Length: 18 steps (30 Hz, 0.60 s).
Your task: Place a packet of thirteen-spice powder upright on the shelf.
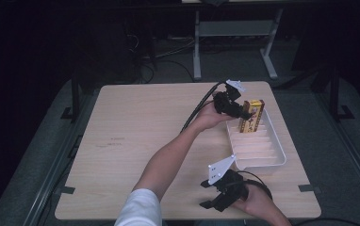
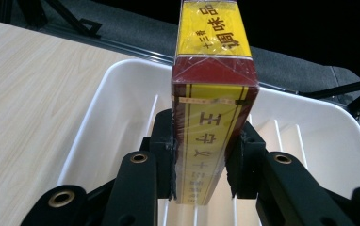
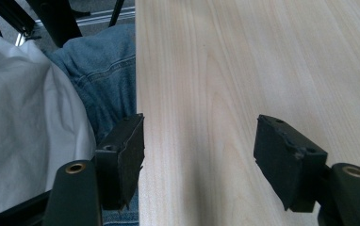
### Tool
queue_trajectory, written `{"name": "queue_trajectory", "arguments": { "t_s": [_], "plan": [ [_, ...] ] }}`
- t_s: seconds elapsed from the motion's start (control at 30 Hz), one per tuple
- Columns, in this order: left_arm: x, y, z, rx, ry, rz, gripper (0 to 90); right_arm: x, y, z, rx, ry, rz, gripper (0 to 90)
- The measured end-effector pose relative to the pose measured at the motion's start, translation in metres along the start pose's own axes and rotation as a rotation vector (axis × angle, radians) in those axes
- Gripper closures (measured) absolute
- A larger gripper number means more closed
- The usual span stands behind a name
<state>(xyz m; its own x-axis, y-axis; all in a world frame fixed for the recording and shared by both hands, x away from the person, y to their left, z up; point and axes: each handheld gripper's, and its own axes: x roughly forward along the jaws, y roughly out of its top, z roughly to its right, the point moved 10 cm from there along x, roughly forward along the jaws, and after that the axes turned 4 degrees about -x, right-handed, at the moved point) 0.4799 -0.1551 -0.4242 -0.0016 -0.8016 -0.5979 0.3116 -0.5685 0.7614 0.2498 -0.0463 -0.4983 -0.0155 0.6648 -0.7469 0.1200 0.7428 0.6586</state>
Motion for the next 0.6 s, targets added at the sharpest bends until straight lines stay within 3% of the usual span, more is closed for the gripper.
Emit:
{"name": "queue_trajectory", "arguments": {
  "t_s": [0.4,0.6],
  "plan": [
    [0.0005,-0.0014,-0.0067,-0.002,0.017,-0.003,67.7,0.0043,0.0009,-0.0029,-0.022,0.002,-0.018,33.5],
    [0.0037,-0.001,-0.0039,0.024,0.027,-0.001,67.7,0.0041,0.0014,-0.0034,-0.023,0.003,-0.015,33.7]
  ]
}}
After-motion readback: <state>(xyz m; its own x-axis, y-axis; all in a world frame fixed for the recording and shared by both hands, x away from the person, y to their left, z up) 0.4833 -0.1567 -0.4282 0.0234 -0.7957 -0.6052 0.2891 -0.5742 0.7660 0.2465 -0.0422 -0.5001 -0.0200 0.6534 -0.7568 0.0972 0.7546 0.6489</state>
